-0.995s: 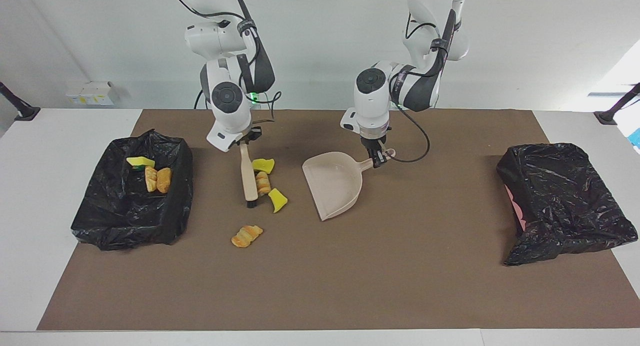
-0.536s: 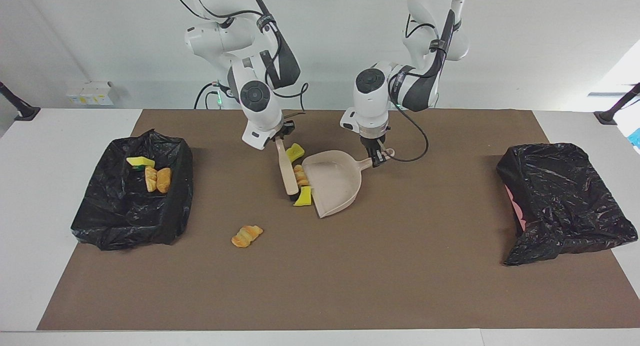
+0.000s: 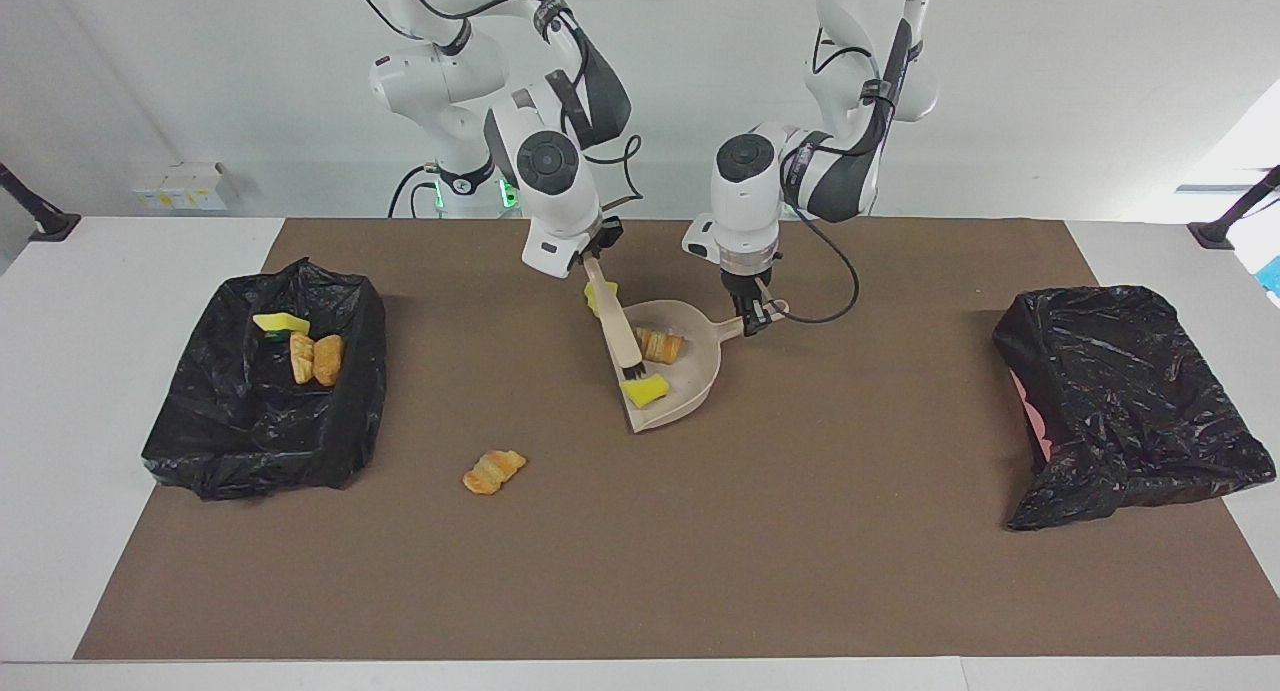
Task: Sweep and dump trash in bin
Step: 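Draw the brush back toward the remaining bread with the right gripper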
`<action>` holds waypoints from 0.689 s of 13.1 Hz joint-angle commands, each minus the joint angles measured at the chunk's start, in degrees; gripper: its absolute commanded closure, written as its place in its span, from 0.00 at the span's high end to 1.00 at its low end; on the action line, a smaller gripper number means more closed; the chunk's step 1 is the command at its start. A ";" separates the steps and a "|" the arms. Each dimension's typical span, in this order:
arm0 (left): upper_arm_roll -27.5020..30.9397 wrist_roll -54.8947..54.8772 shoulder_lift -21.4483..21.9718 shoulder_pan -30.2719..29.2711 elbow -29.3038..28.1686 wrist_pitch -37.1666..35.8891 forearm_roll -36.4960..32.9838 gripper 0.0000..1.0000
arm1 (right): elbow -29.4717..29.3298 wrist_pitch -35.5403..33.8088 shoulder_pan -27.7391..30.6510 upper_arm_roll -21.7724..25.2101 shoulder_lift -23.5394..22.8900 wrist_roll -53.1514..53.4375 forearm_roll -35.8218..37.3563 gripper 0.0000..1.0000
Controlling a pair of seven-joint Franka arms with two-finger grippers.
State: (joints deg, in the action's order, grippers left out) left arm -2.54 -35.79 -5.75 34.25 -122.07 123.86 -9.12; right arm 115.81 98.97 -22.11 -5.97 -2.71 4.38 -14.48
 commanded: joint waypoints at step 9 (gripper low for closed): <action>1.05 -19.22 1.00 -4.35 0.34 -2.30 -0.72 0.00 | -18.06 1.22 14.19 0.44 -14.14 -3.49 20.34 0.00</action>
State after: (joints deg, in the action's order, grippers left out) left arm -1.40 -51.80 -5.76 31.80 -121.79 123.22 -9.12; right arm 104.69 101.02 -8.35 -4.95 -10.42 2.30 2.15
